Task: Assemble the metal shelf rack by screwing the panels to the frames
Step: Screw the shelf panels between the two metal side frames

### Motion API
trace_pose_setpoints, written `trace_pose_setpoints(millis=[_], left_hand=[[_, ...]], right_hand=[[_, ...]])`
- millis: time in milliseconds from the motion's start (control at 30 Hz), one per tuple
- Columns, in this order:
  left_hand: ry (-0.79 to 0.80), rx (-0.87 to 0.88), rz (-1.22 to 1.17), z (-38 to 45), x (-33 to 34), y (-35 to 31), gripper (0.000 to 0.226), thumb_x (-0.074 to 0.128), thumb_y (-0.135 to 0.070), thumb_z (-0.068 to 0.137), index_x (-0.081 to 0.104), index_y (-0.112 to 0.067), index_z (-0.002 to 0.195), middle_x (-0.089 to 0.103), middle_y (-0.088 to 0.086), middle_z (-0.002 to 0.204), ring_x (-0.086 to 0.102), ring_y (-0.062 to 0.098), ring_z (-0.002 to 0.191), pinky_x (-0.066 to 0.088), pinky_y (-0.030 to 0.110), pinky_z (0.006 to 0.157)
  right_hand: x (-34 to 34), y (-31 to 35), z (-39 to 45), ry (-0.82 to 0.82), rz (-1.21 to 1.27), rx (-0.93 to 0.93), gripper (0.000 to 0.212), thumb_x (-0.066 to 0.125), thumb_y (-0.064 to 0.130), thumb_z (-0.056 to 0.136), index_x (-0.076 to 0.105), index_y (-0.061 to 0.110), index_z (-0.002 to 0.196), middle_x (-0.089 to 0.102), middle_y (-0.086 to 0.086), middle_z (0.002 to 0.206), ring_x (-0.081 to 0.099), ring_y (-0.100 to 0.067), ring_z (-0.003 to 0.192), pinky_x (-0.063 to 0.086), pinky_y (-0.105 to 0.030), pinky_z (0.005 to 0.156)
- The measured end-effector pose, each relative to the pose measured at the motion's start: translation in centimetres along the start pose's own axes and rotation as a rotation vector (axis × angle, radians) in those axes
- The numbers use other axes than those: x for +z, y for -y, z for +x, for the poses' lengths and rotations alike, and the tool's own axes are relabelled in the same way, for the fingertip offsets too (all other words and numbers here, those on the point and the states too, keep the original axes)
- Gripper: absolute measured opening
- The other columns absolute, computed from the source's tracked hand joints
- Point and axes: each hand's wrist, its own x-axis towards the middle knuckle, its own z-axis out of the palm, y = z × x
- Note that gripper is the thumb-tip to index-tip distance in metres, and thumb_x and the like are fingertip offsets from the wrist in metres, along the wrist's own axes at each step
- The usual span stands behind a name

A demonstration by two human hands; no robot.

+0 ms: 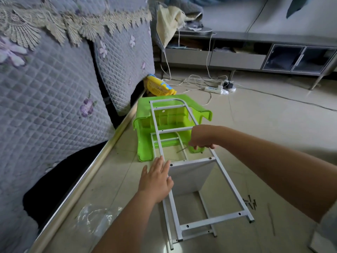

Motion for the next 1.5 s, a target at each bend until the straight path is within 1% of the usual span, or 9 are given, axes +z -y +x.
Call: trace_pose_setpoints(millis=[100,267,433,733,1000,1167,1300,1400,1500], left_hand=[[-0.011,0.055,0.065,0.2,-0.4,-0.3,0.058,0.028,-0.025,0.097,0.005,-0.021,0.15,-0.004,-0.007,0.158,-0.006,0.01,0.145,0.007,0.038,0.117],[0.018,0.042,0.2,0.8,-1.3,-1.4,0.055,0.028,-0.03,0.099,0.01,-0.015,0.149,0.005,-0.004,0.158,-0.002,0.012,0.145,0.001,0.04,0.117],[-0.002,0.025,0.25,2.0,-0.9,-4.6,0.059,0.019,-0.041,0.1,0.007,-0.012,0.15,0.0,0.002,0.158,-0.005,0.014,0.145,-0.002,0.04,0.116],[-0.117,0.213,0.086,5.8,1.0,-12.1,0.088,-0.005,-0.056,0.079,0.015,-0.006,0.148,0.015,0.008,0.156,0.01,0.019,0.145,0.008,0.038,0.115],[-0.284,0.354,0.069,7.3,4.0,-12.6,0.058,0.033,-0.033,0.087,0.059,0.01,0.115,0.058,0.027,0.121,0.058,0.04,0.112,0.045,0.056,0.089],[-0.26,0.305,0.026,7.1,3.6,-12.8,0.07,0.028,-0.043,0.086,0.047,0.008,0.13,0.045,0.024,0.138,0.044,0.035,0.128,0.032,0.049,0.106],[-0.16,-0.084,-0.041,8.1,2.7,-14.9,0.074,0.05,-0.048,0.086,0.031,-0.001,0.14,0.032,0.014,0.148,0.026,0.026,0.137,0.013,0.036,0.112],[-0.088,-0.235,-0.005,9.1,1.9,-16.4,0.052,0.056,-0.036,0.082,0.046,-0.005,0.123,0.048,0.013,0.132,0.04,0.029,0.125,0.022,0.037,0.108],[-0.036,-0.25,0.026,9.1,1.7,-16.4,0.048,0.056,-0.034,0.081,0.048,-0.006,0.119,0.051,0.013,0.128,0.043,0.03,0.122,0.025,0.036,0.105]], right_hand=[[-0.3,-4.5,-0.8,-0.196,0.102,0.024,0.027,0.047,0.016,0.092,0.065,-0.004,0.086,0.044,-0.007,0.053,0.043,-0.013,0.026,0.038,-0.023,0.043],[4.3,-14.3,-1.2,-0.464,0.289,0.232,0.029,0.042,0.018,0.094,0.061,-0.003,0.097,0.056,-0.018,0.09,0.053,-0.029,0.084,0.035,-0.026,0.067],[13.7,-20.6,0.0,-0.294,0.369,0.455,0.01,0.04,0.01,0.091,0.049,0.006,0.089,0.053,-0.013,0.091,0.051,-0.026,0.081,0.041,-0.029,0.07],[27.3,-23.6,2.3,0.02,0.281,0.675,0.031,0.043,0.014,0.089,0.055,0.013,0.117,0.054,-0.008,0.124,0.048,-0.025,0.117,0.037,-0.035,0.098],[33.7,-24.8,3.4,0.003,0.198,0.735,0.033,0.041,0.017,0.091,0.054,0.02,0.121,0.053,-0.004,0.127,0.046,-0.021,0.12,0.035,-0.032,0.098],[34.2,-25.8,3.3,-0.06,0.241,0.765,0.031,0.04,0.015,0.09,0.054,0.017,0.118,0.056,-0.004,0.123,0.049,-0.022,0.118,0.037,-0.03,0.096],[32.9,-26.5,2.8,-0.046,0.282,0.694,0.031,0.038,0.016,0.09,0.053,0.014,0.118,0.054,-0.007,0.124,0.048,-0.025,0.118,0.036,-0.03,0.096],[31.3,-27.2,2.2,-0.038,0.36,0.593,0.018,0.04,0.014,0.09,0.057,0.016,0.089,0.057,-0.011,0.118,0.052,-0.026,0.111,0.04,-0.028,0.087],[29.8,-27.9,1.6,-0.086,0.421,0.458,0.035,0.043,0.012,0.09,0.033,0.023,0.059,0.063,-0.013,0.103,0.055,-0.022,0.092,0.032,-0.024,0.066]])
